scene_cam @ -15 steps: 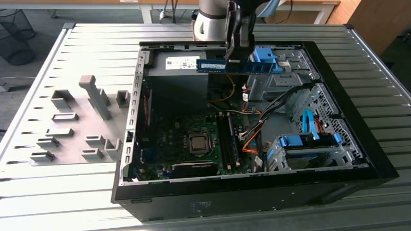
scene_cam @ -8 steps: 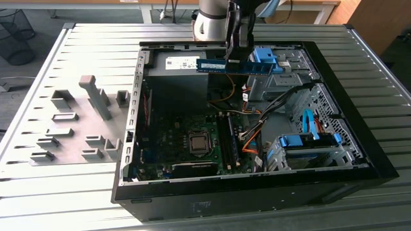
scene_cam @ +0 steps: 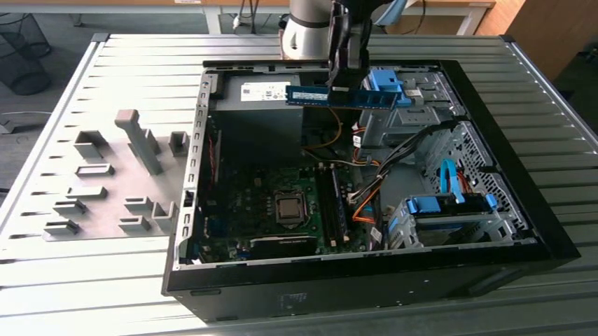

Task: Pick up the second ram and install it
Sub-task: 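Insert the second ram into the second slot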

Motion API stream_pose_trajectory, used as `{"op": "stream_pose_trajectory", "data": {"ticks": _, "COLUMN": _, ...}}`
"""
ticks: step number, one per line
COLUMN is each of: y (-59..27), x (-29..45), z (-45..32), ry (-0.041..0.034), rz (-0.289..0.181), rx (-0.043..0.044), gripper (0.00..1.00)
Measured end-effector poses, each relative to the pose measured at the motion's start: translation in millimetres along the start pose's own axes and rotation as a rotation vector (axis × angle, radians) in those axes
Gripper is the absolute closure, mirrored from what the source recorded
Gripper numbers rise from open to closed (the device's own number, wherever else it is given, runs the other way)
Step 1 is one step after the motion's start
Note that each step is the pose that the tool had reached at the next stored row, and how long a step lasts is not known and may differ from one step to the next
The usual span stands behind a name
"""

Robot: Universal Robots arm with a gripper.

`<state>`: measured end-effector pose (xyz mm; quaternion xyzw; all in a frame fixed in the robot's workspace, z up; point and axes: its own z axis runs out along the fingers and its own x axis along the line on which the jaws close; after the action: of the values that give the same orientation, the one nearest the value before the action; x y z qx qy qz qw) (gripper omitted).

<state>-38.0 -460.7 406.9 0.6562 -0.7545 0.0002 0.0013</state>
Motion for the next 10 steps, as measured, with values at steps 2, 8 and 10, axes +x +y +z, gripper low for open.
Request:
{"op": "stream_pose_trajectory", "data": {"ticks": 2, "y": 0.0, "x": 0.0, "z": 0.0, "ry": 0.0001, "rz": 0.013, "rx": 0.0000, "gripper": 0.86}}
{"op": "stream_pose_trajectory", "data": {"ticks": 8, "y": 0.0, "x": 0.0, "z": 0.8, "ry": 0.0013, "rz": 0.096, "rx": 0.0000, "gripper": 0.86}}
{"op": "stream_pose_trajectory", "data": {"ticks": 10, "y": 0.0, "x": 0.0, "z": 1.2, "ry": 0.0022, "rz": 0.129, "rx": 0.0000, "gripper": 0.86}}
